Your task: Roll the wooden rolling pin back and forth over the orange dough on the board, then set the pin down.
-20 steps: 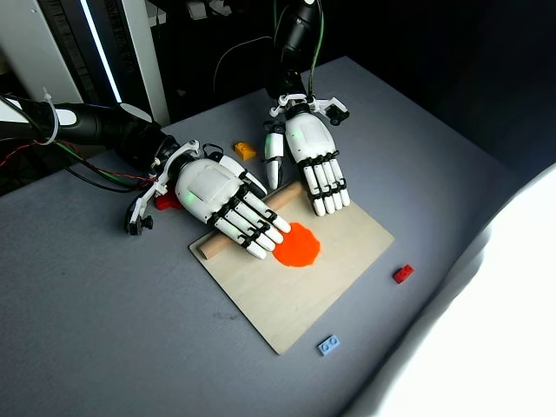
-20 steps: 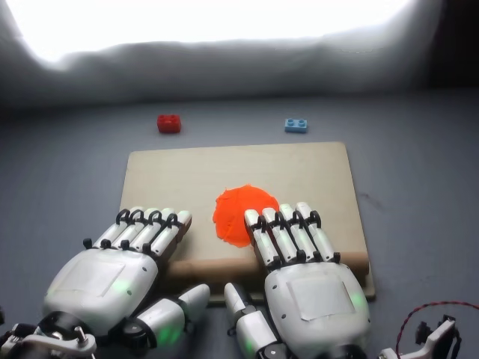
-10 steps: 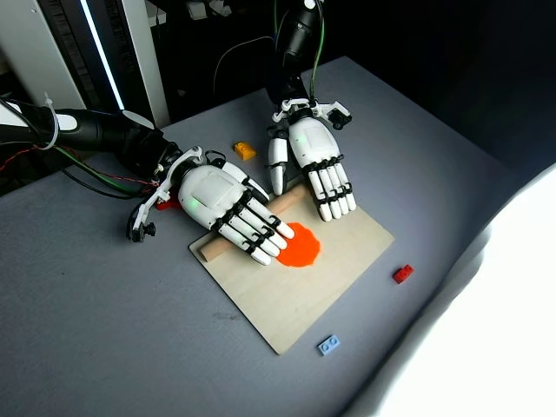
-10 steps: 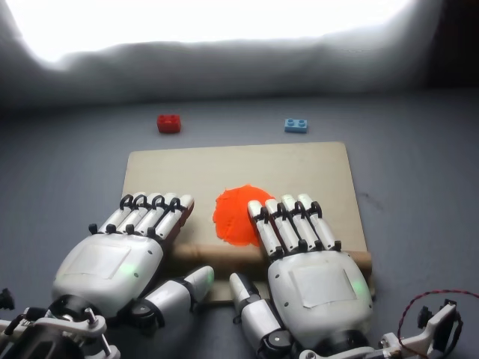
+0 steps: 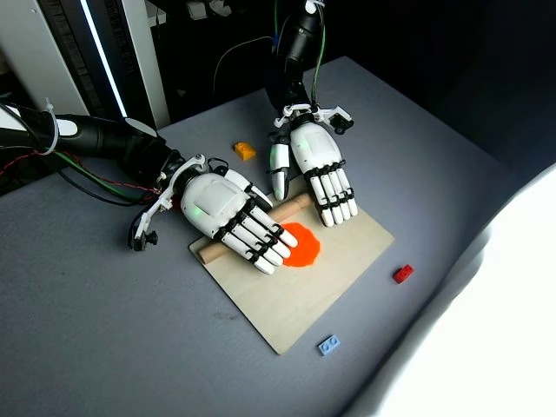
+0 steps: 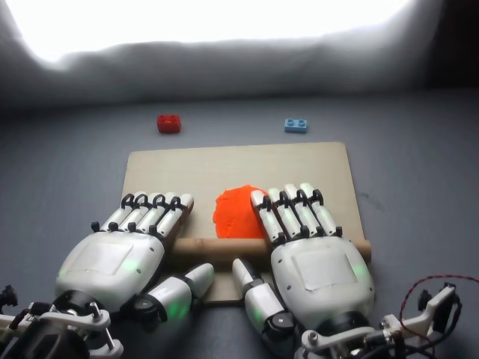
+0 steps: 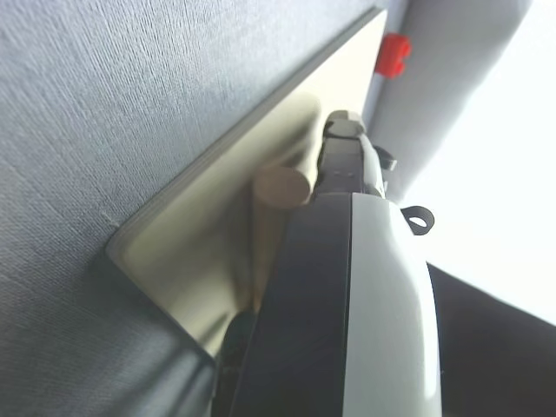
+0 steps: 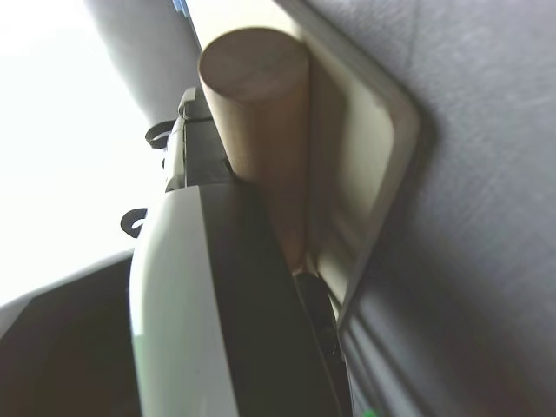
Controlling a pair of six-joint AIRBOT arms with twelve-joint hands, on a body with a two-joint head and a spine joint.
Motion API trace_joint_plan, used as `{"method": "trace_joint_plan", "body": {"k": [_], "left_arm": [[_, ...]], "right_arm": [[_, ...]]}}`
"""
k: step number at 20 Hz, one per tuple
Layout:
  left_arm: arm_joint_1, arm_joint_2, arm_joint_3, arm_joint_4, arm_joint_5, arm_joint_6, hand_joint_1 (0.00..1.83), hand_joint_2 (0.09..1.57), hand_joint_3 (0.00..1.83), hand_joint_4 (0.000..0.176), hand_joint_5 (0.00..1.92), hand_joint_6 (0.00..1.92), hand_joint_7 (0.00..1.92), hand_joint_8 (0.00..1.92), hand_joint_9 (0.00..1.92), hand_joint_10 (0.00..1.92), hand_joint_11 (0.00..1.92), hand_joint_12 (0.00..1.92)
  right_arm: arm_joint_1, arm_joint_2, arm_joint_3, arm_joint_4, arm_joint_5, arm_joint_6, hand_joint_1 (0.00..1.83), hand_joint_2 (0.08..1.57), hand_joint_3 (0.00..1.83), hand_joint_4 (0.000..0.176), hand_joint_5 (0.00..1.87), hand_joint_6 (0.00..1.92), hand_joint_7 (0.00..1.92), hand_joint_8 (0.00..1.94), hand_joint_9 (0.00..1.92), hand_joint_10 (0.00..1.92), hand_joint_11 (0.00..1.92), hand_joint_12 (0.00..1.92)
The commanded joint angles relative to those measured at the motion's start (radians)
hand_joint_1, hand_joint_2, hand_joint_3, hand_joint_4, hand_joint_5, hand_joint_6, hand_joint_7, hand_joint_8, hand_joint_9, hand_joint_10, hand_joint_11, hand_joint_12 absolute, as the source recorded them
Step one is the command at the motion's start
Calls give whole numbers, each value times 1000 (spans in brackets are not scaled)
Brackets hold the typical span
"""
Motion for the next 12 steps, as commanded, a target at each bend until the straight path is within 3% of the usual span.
{"method": "trace_joint_plan", "body": {"k": [1,12], "left_arm": [[-11,-2,5,44,-96,4,0,1427,1,0,0,0,0,0,0,0,0,0],[-30,-19,34,-3,-95,30,0,1434,4,0,0,0,0,0,0,0,0,0]], "right_arm": [[6,9,6,-72,-49,3,0,1514,3,0,72,2,68,1,16,3,0,0],[20,47,44,-90,45,40,0,1510,0,0,61,0,54,0,28,5,0,0]]}}
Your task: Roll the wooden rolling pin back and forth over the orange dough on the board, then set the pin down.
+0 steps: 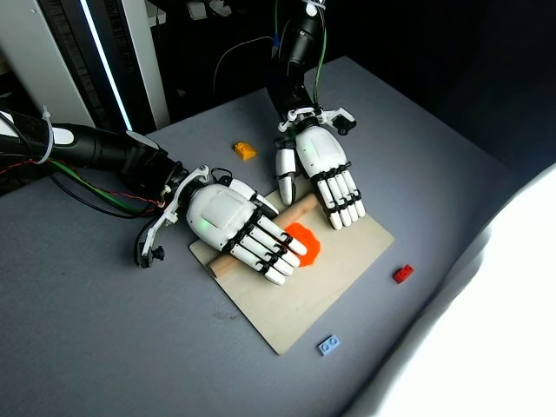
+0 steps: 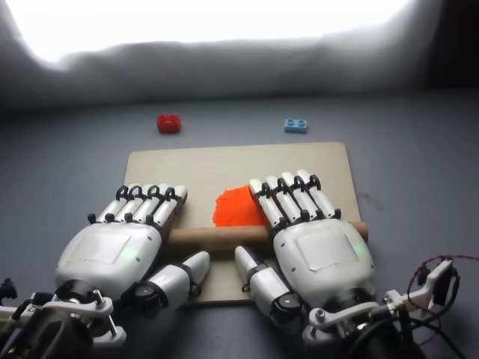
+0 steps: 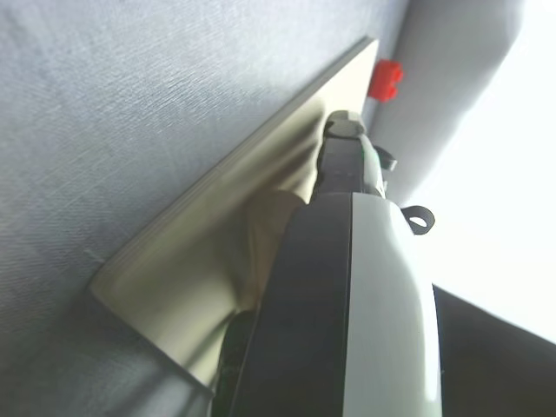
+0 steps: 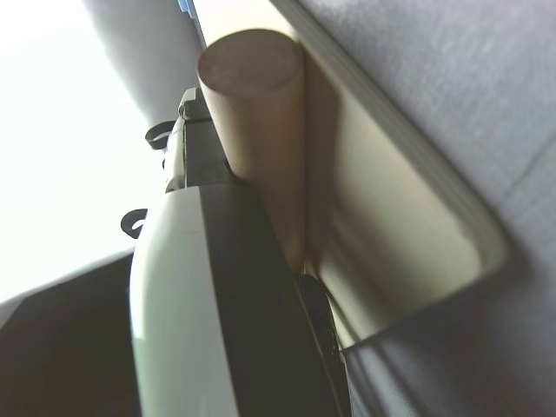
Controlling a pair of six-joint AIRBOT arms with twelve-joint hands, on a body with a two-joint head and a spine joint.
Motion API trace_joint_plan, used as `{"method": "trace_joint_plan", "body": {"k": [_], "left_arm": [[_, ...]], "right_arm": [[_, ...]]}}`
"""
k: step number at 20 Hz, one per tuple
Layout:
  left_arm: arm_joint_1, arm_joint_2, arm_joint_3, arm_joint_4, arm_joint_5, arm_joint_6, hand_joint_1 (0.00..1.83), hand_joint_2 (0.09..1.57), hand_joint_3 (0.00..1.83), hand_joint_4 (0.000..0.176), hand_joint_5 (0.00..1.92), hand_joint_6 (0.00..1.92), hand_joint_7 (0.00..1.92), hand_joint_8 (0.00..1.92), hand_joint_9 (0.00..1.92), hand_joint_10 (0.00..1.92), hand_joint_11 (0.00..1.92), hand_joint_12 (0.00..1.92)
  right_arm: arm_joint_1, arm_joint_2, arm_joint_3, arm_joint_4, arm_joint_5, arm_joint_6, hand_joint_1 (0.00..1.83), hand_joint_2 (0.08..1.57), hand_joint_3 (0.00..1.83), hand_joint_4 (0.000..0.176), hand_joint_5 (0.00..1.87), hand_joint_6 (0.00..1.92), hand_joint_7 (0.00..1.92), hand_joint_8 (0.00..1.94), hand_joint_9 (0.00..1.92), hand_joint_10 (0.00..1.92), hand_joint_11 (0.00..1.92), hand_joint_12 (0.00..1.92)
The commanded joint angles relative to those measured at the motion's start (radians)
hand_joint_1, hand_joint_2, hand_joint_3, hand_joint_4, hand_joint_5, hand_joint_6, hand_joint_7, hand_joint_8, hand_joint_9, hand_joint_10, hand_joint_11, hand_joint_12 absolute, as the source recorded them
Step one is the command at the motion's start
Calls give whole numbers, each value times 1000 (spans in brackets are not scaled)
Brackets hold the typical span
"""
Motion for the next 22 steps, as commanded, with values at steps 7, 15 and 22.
{"method": "trace_joint_plan", "body": {"k": [7,15,22], "left_arm": [[-19,-17,21,28,-89,18,0,1434,3,0,0,0,0,0,0,0,0,0],[-35,-36,54,28,-77,22,0,1438,4,0,0,0,0,0,0,0,0,0],[-35,-45,70,28,-75,22,0,1440,5,0,0,0,0,0,0,0,0,0]], "right_arm": [[29,30,4,-50,-40,11,0,1512,1,0,94,12,84,9,56,13,0,0],[62,66,-18,-50,-30,28,0,1513,1,0,64,0,56,0,27,1,0,0],[40,88,-18,-19,12,50,0,1511,0,0,78,8,60,6,25,5,0,0]]}}
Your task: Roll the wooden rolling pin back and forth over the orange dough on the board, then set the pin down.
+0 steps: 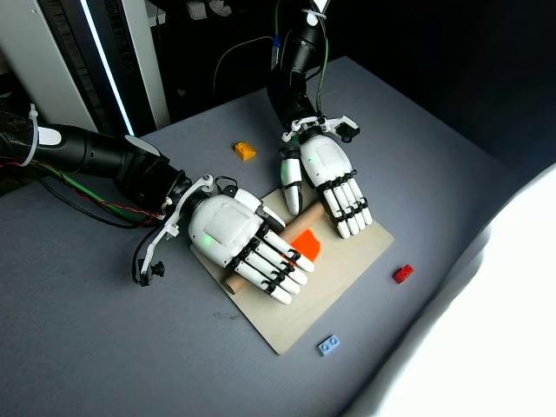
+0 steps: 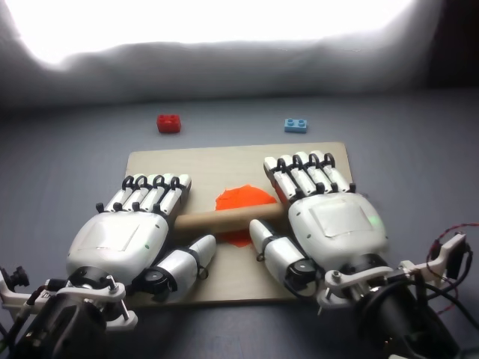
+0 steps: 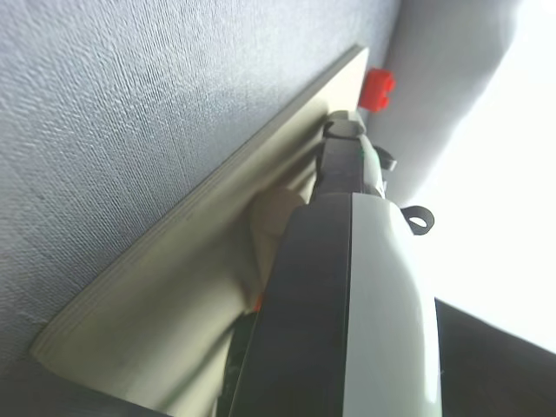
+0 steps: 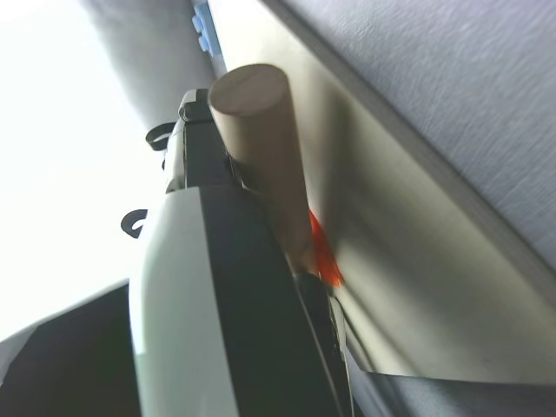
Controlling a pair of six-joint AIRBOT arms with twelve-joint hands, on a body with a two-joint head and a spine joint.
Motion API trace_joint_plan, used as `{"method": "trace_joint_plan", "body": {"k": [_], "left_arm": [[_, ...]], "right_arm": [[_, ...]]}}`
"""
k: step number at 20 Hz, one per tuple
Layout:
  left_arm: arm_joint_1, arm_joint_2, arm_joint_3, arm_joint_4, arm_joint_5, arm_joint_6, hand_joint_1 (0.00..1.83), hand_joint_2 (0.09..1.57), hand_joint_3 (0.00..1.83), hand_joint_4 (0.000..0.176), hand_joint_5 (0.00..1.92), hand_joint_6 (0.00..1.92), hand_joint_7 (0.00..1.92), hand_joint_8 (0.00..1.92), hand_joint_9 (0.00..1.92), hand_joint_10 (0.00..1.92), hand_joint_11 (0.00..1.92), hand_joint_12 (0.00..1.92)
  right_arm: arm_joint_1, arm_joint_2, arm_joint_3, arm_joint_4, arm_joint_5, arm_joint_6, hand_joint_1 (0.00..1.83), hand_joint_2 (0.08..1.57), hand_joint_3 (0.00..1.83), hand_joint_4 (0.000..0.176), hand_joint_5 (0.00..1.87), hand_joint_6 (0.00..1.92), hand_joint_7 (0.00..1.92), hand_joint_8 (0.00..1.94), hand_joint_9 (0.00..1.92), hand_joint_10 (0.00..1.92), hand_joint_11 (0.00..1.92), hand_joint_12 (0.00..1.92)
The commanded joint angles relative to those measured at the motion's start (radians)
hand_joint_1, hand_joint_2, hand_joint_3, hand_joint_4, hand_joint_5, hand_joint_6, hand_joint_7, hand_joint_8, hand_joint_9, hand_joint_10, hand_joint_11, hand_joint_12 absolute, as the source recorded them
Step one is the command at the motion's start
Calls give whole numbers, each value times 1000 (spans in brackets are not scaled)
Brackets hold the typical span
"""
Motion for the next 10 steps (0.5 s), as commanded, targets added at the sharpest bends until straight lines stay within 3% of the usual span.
{"method": "trace_joint_plan", "body": {"k": [1,10], "left_arm": [[-3,-2,4,43,-89,4,0,1441,5,0,0,0,0,0,0,0,0,0],[-7,-11,19,44,-80,4,0,1442,5,0,0,0,0,0,0,0,0,0]], "right_arm": [[-5,8,-2,-67,-66,8,0,1508,0,0,65,5,50,5,22,6,0,0],[-9,25,5,-67,-23,29,0,1508,0,0,66,5,51,4,17,3,0,0]]}}
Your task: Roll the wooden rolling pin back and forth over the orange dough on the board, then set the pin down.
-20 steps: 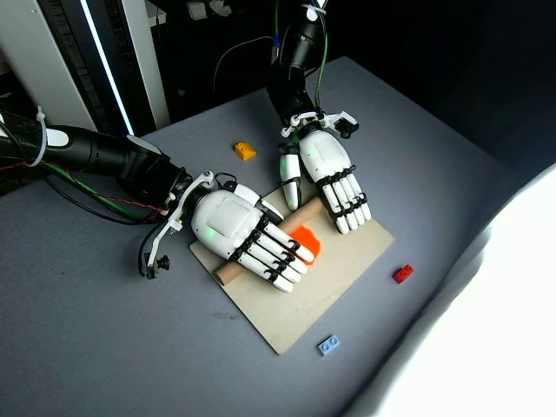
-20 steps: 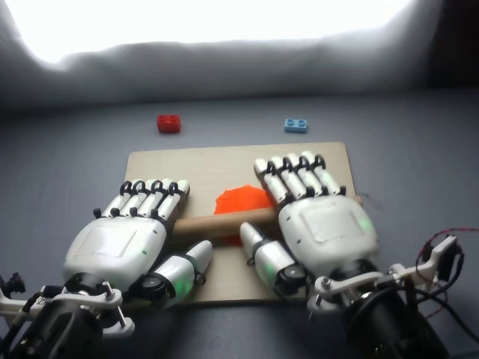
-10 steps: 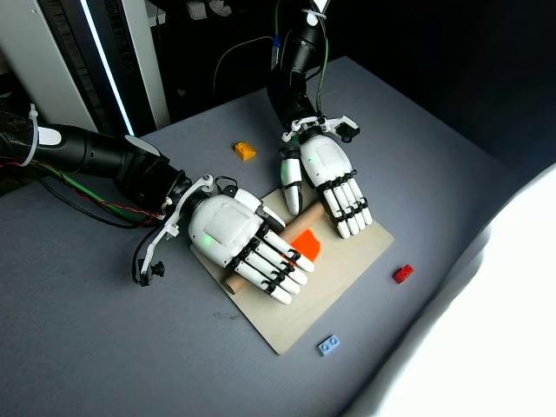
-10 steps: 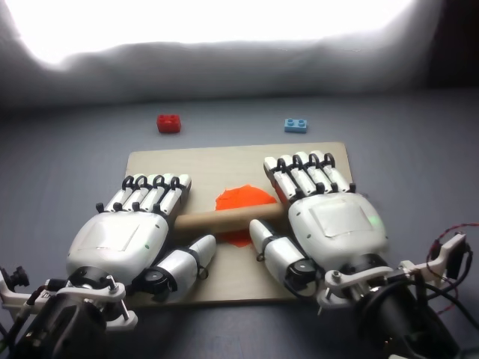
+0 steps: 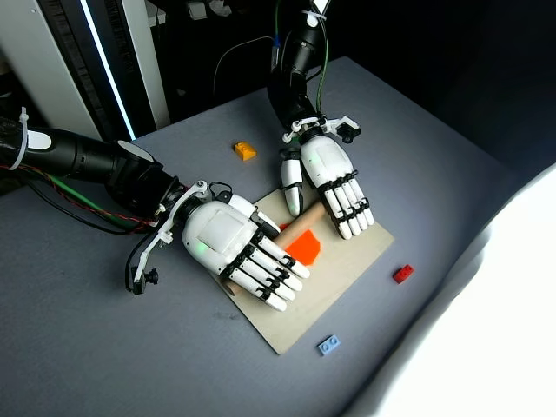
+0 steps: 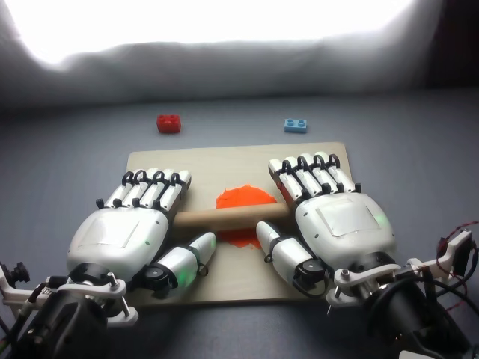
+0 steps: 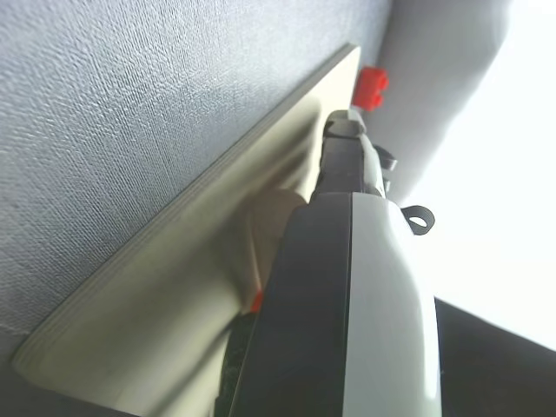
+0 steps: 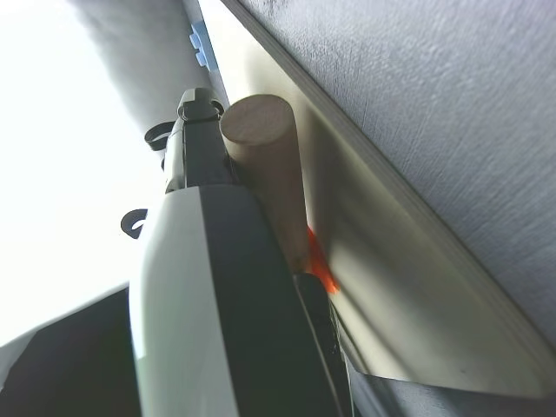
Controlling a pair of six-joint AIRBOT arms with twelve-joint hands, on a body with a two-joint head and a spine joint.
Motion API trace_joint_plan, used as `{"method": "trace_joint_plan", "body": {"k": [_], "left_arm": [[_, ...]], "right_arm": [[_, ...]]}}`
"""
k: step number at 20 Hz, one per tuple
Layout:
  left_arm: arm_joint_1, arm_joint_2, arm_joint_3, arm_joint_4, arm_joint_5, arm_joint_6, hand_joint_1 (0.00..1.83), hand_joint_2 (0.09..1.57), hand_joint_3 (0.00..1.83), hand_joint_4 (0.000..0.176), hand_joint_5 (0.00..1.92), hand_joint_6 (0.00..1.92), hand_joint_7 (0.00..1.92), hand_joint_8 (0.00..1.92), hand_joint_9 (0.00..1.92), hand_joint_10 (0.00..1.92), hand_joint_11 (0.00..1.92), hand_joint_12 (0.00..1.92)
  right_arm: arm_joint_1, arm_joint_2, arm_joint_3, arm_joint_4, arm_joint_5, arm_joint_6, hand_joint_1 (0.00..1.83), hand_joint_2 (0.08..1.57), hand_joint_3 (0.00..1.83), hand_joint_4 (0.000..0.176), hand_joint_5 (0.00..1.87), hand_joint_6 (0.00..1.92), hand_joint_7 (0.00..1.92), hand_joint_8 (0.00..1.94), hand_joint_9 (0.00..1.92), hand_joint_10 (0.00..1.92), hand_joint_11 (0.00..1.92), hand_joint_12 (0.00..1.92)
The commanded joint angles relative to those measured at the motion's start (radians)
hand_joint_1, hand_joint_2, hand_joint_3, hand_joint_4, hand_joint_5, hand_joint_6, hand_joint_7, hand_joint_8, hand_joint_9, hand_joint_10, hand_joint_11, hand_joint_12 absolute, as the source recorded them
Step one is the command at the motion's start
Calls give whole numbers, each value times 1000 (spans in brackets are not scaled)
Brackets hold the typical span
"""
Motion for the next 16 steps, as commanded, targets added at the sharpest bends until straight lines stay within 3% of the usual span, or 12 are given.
{"method": "trace_joint_plan", "body": {"k": [1,16], "left_arm": [[-5,-5,7,37,-71,4,0,1441,4,0,0,0,0,0,0,0,0,0],[-41,-15,42,23,-25,-12,0,1435,1,0,0,0,0,0,0,0,0,0]], "right_arm": [[-2,3,3,-56,-61,10,0,1508,0,0,54,0,42,2,9,0,0,0],[23,4,66,-56,8,58,0,1506,0,0,38,0,30,1,0,0,0,0]]}}
